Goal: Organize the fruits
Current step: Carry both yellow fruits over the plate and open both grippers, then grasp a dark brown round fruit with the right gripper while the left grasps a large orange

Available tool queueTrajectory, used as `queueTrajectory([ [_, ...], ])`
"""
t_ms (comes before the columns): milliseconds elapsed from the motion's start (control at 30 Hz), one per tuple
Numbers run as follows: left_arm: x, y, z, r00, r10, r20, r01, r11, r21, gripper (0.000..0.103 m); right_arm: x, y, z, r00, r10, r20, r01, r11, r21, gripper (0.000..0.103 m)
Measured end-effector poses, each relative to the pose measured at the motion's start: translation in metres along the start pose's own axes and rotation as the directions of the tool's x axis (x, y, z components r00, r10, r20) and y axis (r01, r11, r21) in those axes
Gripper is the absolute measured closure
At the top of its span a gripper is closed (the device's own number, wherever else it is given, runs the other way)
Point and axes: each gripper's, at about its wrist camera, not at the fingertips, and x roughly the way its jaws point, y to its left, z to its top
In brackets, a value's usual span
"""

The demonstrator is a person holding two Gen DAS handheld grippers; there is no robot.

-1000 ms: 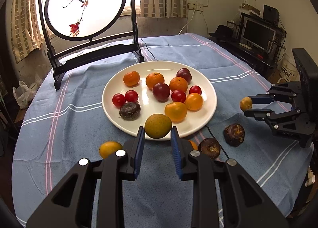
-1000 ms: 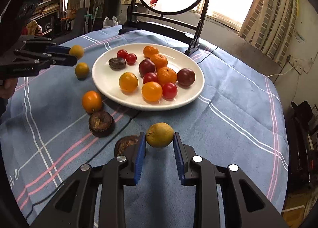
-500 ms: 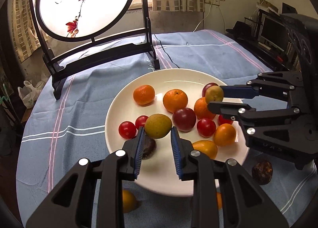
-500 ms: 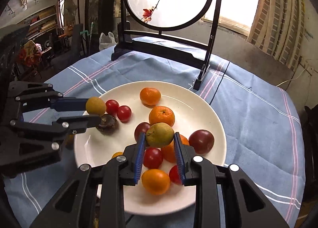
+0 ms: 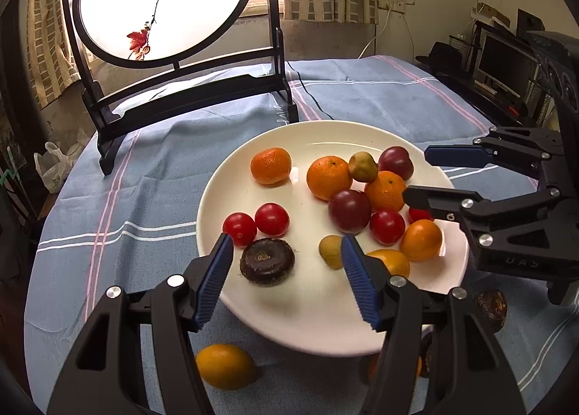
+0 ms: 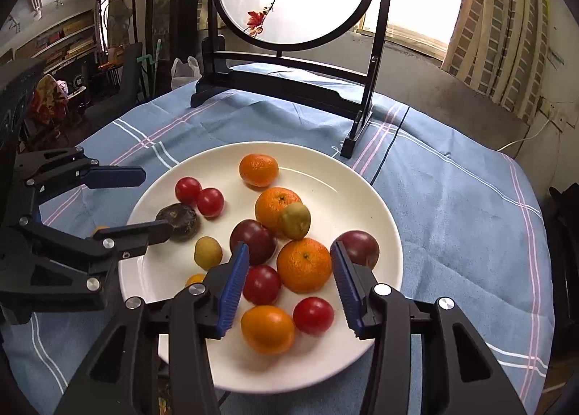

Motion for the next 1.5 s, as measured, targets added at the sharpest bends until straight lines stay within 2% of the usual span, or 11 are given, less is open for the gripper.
queueTrajectory([
  [133, -0.021, -0.005, -0.02, 1.0, -0.02, 0.013, 0.019, 0.999, 0.031, 0.039, -0.034, 0.012, -0.029, 0.999, 0.049, -0.003, -0.049, 0.998, -0.046, 0.042],
  [333, -0.048, -0.022, -0.061, 0.998, -0.068, -0.001, 0.068, 0.991, 0.116, 0.036, -0.059, 0.032, -0.092, 0.994, 0.046, -0.1, -0.06, 0.989, -0.137, 0.041],
  [467, -0.049, -0.033, -0.085, 0.993, -0.105, -0.046, 0.11, 0.984, 0.14, 0.036, -0.05, 0.029, -0.115, 0.987, 0.033, -0.158, -0.051, 0.992, -0.114, 0.043],
  [500, -0.048, -0.036, -0.089, 0.993, -0.108, -0.054, 0.115, 0.983, 0.145, 0.036, -0.047, 0.027, -0.116, 0.986, 0.034, -0.162, -0.05, 0.994, -0.098, 0.044],
  [533, -0.046, -0.038, -0.092, 0.991, -0.114, -0.064, 0.122, 0.982, 0.147, 0.036, -0.042, 0.026, -0.118, 0.984, 0.041, -0.174, -0.058, 0.994, -0.091, 0.056],
  [567, -0.044, -0.041, -0.093, 0.99, -0.116, -0.074, 0.126, 0.981, 0.145, 0.036, -0.039, 0.027, -0.12, 0.983, 0.044, -0.177, -0.061, 0.994, -0.092, 0.059],
  [867, -0.024, -0.054, -0.087, 0.985, -0.135, -0.105, 0.149, 0.979, 0.139, 0.037, -0.061, 0.019, -0.119, 0.991, 0.046, -0.125, -0.053, 0.997, -0.057, 0.059],
  [1000, -0.013, -0.057, -0.086, 0.981, -0.146, -0.126, 0.162, 0.978, 0.135, 0.044, -0.064, 0.017, -0.122, 0.992, 0.044, -0.12, -0.05, 0.997, -0.051, 0.059],
  [1133, -0.007, -0.058, -0.081, 0.975, -0.17, -0.144, 0.187, 0.976, 0.115, 0.064, -0.061, 0.019, -0.122, 0.991, 0.051, -0.122, -0.057, 0.997, -0.051, 0.059],
  [1267, -0.011, -0.067, -0.084, 0.984, -0.121, -0.132, 0.142, 0.976, 0.166, 0.064, -0.06, 0.021, -0.121, 0.991, 0.057, -0.118, -0.064, 0.997, -0.048, 0.059],
  [1500, -0.036, -0.065, -0.083, 0.99, -0.11, -0.089, 0.123, 0.98, 0.157, 0.064, -0.067, 0.026, -0.118, 0.993, 0.057, -0.101, -0.062, 0.997, -0.049, 0.06],
])
